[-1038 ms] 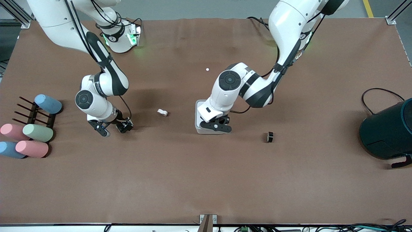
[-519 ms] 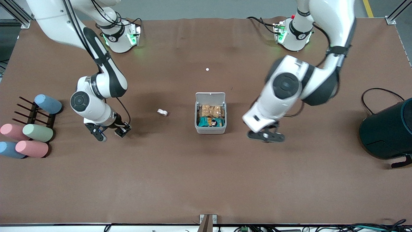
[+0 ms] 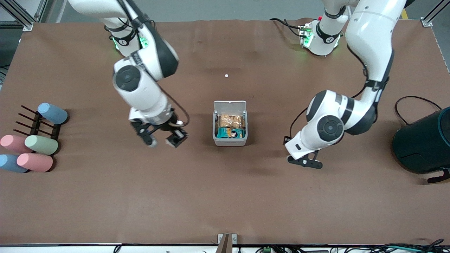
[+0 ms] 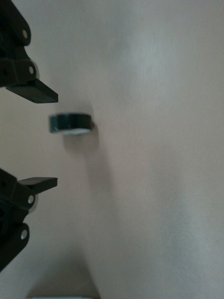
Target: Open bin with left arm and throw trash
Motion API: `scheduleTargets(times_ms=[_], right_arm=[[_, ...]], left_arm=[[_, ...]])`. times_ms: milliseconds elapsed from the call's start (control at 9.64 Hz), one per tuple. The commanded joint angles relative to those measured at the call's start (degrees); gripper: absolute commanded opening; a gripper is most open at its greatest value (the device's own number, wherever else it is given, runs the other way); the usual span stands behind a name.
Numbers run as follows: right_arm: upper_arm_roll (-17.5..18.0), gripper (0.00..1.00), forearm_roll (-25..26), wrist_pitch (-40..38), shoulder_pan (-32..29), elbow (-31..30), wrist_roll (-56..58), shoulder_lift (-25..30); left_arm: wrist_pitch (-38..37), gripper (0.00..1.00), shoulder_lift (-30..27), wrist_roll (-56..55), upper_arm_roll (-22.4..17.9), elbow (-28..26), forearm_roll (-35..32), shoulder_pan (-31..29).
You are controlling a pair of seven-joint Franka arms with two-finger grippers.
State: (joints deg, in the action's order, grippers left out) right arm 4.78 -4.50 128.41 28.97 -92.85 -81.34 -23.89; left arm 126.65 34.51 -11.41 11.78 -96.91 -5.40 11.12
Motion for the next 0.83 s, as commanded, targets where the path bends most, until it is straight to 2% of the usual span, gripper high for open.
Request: scheduleTargets(times_ms=[0,104,208,311,415,519,623,726], right_arm=[[-0.56,0.02,-0.34,1.48,4.84,8.72,-7.57,-9.22],[-0.56,0.04,-0.51,1.50,5.56,8.73,-8.04,-9.34],[-0.48,0.11,-0.69,1.50,6.70,8.65,-7.35,-9.42],[-0.48,0.56,-0.69,1.50,8.45,8.56,-7.52,-9.60],[-0.56,0.95,-0.69,0.71,8.99,8.38,-7.52,-10.12],[-0.39,1.00,-0.78,-3.21,9.08,8.38,-7.17,-10.13],[-0.39,1.00,-0.78,-6.03,10.56,8.38,-7.25,-10.13],[-0.39,1.00,-0.78,-7.11,10.14,8.30,-7.52,-10.04]], left_arm=[[7.37,0.72,-0.86,0.77,0.08,-6.88,-0.05,-1.72],[7.38,0.72,-0.68,0.77,0.17,-6.89,0.04,-1.98],[7.38,0.73,-0.68,0.60,0.17,-6.98,0.04,-1.89],[7.38,0.72,-0.68,0.25,0.17,-7.06,0.04,-1.89],[7.38,0.66,-0.68,0.33,0.17,-7.06,0.04,-1.89],[7.38,0.36,-0.85,0.68,0.17,-7.06,0.04,-1.89],[7.38,0.09,-0.85,0.77,0.17,-6.98,0.04,-1.89],[7.12,0.00,-0.94,0.69,0.17,-6.89,-0.05,-1.72]])
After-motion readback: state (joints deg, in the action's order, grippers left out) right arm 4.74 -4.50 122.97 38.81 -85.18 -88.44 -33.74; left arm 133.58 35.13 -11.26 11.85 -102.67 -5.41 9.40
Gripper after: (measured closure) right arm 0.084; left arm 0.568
